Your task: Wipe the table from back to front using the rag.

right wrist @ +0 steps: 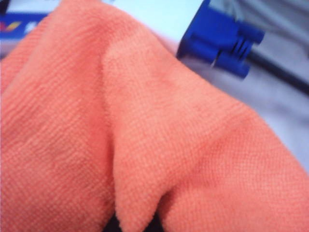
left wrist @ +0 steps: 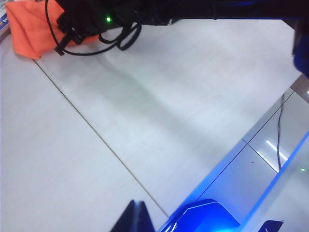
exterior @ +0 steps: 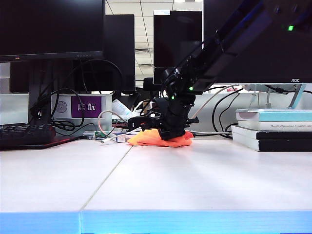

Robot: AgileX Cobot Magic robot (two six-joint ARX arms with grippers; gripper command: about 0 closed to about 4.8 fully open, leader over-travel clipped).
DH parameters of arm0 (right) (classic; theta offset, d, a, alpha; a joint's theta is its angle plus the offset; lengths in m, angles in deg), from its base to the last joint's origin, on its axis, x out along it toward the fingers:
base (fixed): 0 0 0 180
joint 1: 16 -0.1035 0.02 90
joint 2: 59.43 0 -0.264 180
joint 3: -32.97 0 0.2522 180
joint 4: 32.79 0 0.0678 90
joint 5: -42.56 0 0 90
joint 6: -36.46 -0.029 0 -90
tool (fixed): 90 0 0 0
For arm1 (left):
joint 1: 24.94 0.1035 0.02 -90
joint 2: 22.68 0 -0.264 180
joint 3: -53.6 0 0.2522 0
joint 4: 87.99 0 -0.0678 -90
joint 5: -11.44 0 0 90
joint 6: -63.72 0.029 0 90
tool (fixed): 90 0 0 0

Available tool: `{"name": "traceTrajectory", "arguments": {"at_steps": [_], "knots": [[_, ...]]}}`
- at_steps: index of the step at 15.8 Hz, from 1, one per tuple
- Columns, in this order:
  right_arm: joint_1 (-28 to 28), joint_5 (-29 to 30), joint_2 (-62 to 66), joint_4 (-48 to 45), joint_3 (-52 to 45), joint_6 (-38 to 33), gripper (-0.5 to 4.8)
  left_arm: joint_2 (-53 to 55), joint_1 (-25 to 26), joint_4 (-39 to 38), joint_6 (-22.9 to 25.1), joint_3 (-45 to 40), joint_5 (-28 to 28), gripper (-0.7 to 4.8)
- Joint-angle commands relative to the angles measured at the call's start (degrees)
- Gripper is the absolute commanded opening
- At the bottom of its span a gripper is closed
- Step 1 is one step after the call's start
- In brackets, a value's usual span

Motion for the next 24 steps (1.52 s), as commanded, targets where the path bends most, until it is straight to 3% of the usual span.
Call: {"name": "traceTrajectory", "arguments": {"at_steps": [1,8,9,10,18,20,24], "knots": [[0.31,-0.26,2.64,1.57,4.02,0.31,-0.01,-0.02,-0.02,0.02,-0.07,0.15,0.42,-0.06],[0.33,-0.22,3.19,-1.05,3.8,0.46,0.03,-0.02,-0.02,0.02,-0.07,0.15,0.42,-0.06],[0.33,-0.04,2.95,-1.57,3.82,0.46,1.05,-0.04,-0.02,-0.07,-0.07,0.15,0.42,-0.06],[0.28,0.0,2.58,-1.01,3.82,0.46,1.57,-0.04,-0.02,-0.52,-0.07,0.15,0.39,-0.06],[0.28,0.48,-3.96,6.69,3.8,0.44,1.68,-0.02,-0.02,-1.2,0.02,0.15,0.39,-0.06],[0.28,3.89,-6.84,9.84,3.82,0.44,2.16,-0.02,-0.02,-1.2,0.02,0.15,0.39,-0.06],[0.28,11.56,-11.89,14.67,3.8,0.44,2.17,-0.02,-0.02,-1.18,0.2,0.15,0.37,-0.06]]}}
